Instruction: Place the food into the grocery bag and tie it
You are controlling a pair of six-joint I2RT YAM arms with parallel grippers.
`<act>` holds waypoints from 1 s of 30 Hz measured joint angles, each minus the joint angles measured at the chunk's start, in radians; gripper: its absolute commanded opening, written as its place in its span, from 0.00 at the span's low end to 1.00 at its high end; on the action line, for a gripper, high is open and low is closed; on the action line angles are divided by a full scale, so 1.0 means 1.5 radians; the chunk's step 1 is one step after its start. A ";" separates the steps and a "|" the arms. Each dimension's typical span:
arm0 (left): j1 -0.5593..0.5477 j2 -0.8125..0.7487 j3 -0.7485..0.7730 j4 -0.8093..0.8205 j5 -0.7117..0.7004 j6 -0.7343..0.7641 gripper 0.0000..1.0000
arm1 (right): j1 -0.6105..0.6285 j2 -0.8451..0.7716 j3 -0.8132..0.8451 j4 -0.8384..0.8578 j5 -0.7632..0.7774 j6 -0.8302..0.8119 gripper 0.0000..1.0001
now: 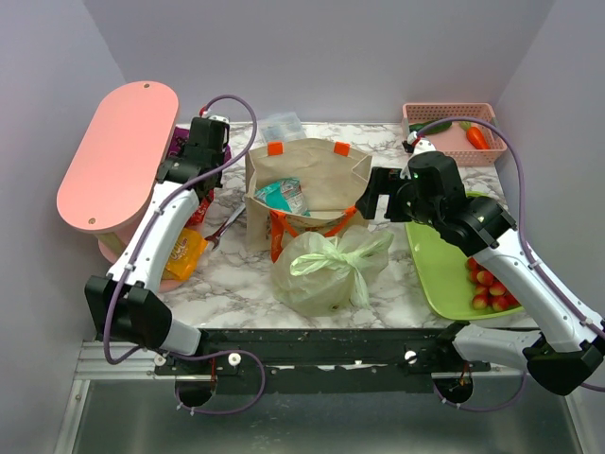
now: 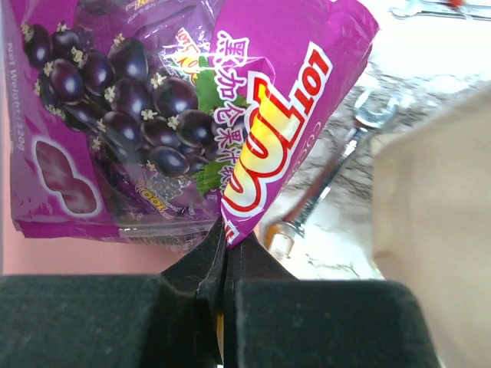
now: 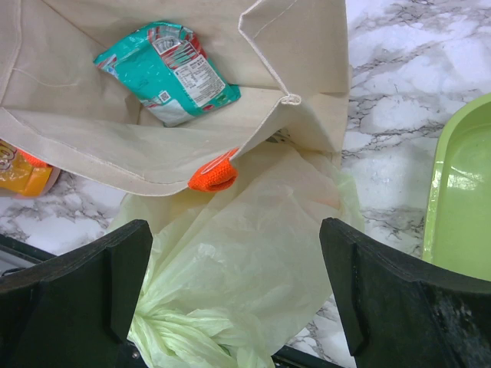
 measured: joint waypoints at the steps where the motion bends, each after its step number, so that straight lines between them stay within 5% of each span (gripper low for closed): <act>1: -0.002 -0.008 0.000 -0.007 0.014 -0.004 0.00 | 0.000 0.000 0.000 0.000 0.000 0.000 1.00; 11: -0.021 -0.090 0.023 -0.067 0.144 -0.048 0.00 | 0.000 -0.001 0.000 0.000 -0.007 0.006 1.00; 30: -0.109 -0.156 0.182 -0.143 0.200 -0.083 0.00 | 0.000 -0.010 0.000 0.000 -0.020 0.018 1.00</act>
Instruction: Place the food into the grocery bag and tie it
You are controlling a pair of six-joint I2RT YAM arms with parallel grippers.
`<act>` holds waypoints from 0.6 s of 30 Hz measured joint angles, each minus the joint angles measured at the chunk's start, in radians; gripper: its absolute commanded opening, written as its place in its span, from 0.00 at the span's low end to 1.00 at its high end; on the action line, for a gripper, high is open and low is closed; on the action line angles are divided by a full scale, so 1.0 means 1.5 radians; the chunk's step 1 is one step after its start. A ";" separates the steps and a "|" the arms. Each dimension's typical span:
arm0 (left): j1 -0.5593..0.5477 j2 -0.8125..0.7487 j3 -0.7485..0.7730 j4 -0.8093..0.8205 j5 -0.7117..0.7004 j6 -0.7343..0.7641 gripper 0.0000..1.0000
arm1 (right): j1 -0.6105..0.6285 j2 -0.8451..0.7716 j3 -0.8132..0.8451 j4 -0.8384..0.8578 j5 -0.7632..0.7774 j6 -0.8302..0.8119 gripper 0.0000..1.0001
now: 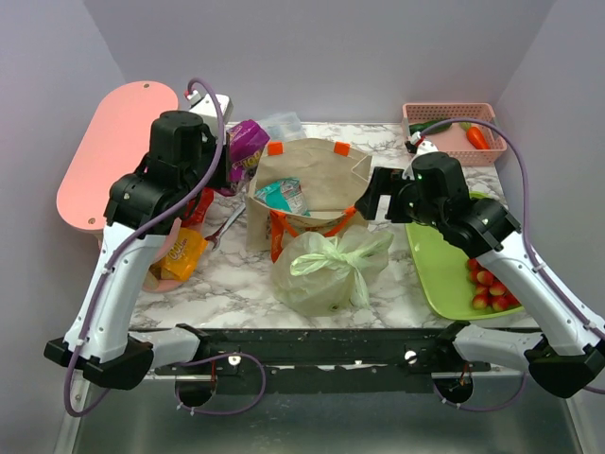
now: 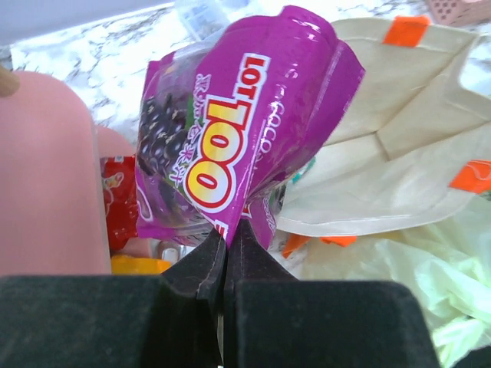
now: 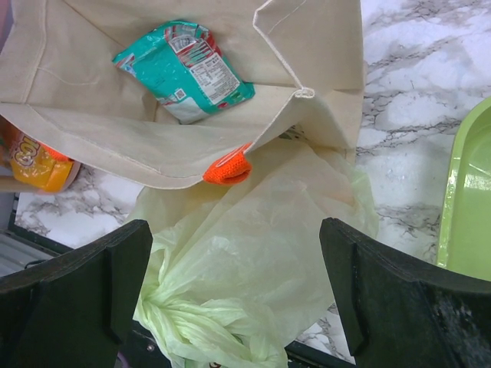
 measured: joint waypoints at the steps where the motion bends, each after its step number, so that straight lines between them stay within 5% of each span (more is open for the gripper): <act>1: -0.006 0.000 0.010 -0.001 0.004 0.000 0.00 | 0.000 -0.001 0.000 0.000 0.000 0.000 1.00; 18: -0.092 0.054 0.113 0.056 0.164 -0.075 0.00 | 0.000 -0.016 -0.005 -0.001 -0.001 0.005 1.00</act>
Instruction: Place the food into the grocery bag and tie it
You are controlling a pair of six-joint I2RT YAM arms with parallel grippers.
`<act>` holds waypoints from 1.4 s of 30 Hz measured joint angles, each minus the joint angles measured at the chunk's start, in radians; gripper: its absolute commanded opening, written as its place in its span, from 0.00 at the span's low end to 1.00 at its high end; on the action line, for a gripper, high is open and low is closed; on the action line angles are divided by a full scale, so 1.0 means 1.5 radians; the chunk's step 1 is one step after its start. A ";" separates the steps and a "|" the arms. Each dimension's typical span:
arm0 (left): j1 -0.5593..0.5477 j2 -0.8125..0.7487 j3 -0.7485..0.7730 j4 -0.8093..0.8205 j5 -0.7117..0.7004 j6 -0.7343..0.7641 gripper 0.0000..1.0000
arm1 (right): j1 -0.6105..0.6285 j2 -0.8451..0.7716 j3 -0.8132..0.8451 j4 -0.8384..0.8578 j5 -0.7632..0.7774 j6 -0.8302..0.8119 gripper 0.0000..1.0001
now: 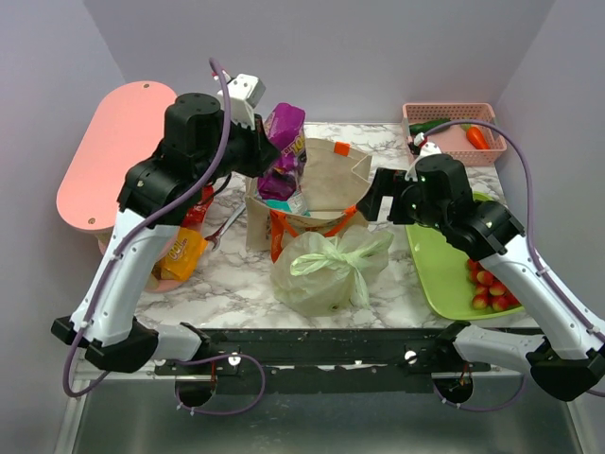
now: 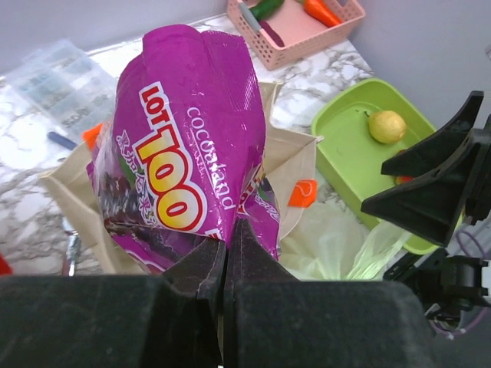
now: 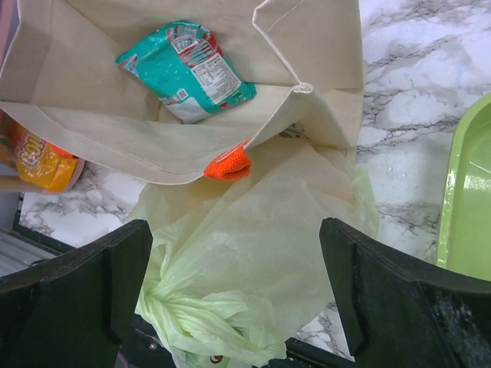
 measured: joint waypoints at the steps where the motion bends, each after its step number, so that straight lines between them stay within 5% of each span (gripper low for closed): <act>1: -0.001 0.008 -0.002 0.011 0.008 -0.007 0.00 | 0.000 0.000 -0.001 -0.001 0.001 0.000 1.00; 42: -0.026 0.256 -0.315 0.514 0.220 -0.247 0.00 | 0.000 -0.014 -0.028 -0.042 0.076 -0.007 1.00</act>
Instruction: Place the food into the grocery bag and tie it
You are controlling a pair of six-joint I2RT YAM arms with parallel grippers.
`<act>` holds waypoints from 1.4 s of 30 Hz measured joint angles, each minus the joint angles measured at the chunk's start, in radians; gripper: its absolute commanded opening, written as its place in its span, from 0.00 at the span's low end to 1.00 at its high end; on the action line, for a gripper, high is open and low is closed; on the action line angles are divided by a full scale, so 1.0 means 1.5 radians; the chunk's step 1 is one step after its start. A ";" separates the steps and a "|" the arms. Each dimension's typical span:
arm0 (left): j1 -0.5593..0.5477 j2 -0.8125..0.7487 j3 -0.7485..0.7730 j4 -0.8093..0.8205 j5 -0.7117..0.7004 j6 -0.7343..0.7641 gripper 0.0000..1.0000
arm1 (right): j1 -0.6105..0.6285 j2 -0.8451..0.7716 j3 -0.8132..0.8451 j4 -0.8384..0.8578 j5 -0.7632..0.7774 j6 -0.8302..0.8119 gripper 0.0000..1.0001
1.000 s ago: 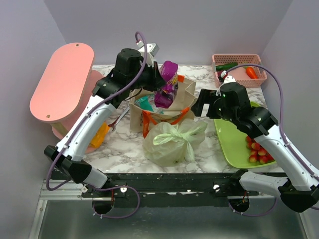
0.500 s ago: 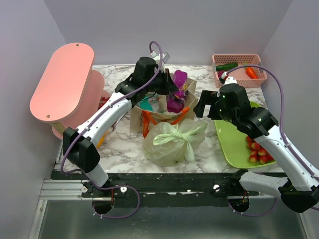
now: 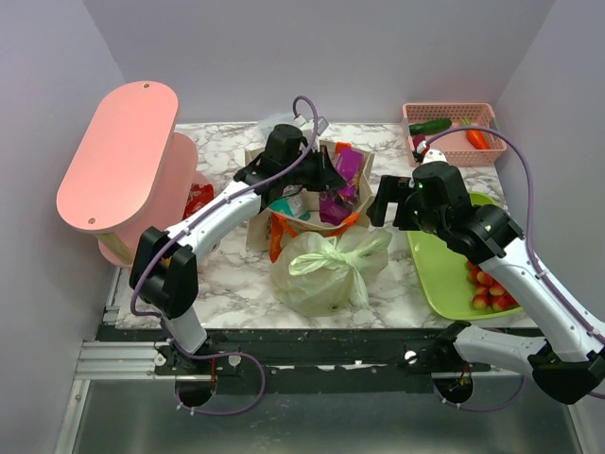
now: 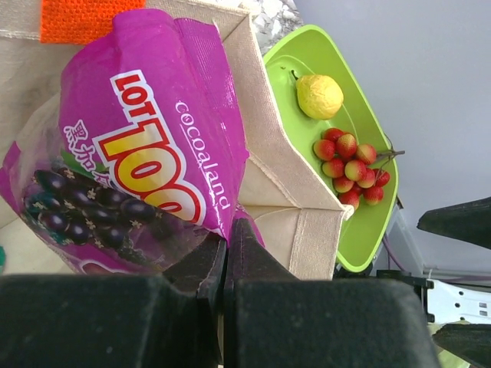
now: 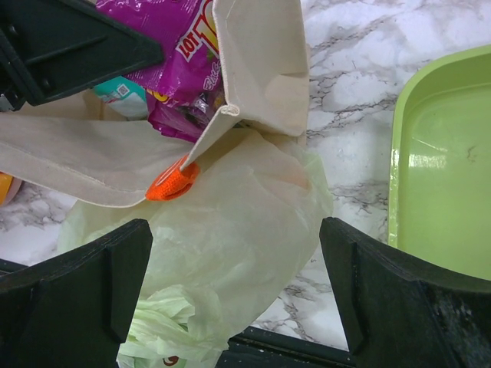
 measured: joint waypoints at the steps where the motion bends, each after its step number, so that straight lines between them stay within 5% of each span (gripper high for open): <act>1: 0.000 0.001 -0.002 0.004 0.002 -0.001 0.00 | 0.000 0.000 -0.001 0.000 0.000 0.000 1.00; 3: -0.002 0.004 -0.005 0.010 0.004 -0.004 0.02 | 0.000 0.000 -0.001 0.000 0.000 0.000 1.00; 8: -0.009 0.005 -0.007 0.009 0.000 -0.006 0.56 | 0.000 0.000 -0.002 0.000 0.000 0.000 1.00; 9: -0.012 0.005 -0.007 0.007 -0.006 -0.002 0.74 | 0.000 0.000 -0.002 0.000 0.000 0.000 1.00; 12: -0.022 0.004 -0.006 -0.012 -0.026 0.004 0.92 | 0.000 0.001 -0.002 0.001 0.000 0.000 1.00; 21: -0.063 -0.021 0.117 -0.195 -0.148 0.069 0.94 | 0.000 0.041 0.023 0.003 0.021 -0.024 1.00; 30: -0.071 -0.166 0.271 -0.355 -0.363 0.157 0.98 | 0.000 0.117 0.101 0.043 0.072 -0.039 1.00; 42: -0.032 -0.218 0.128 -0.453 -0.548 0.199 0.92 | 0.000 0.254 0.181 0.078 0.135 -0.083 0.99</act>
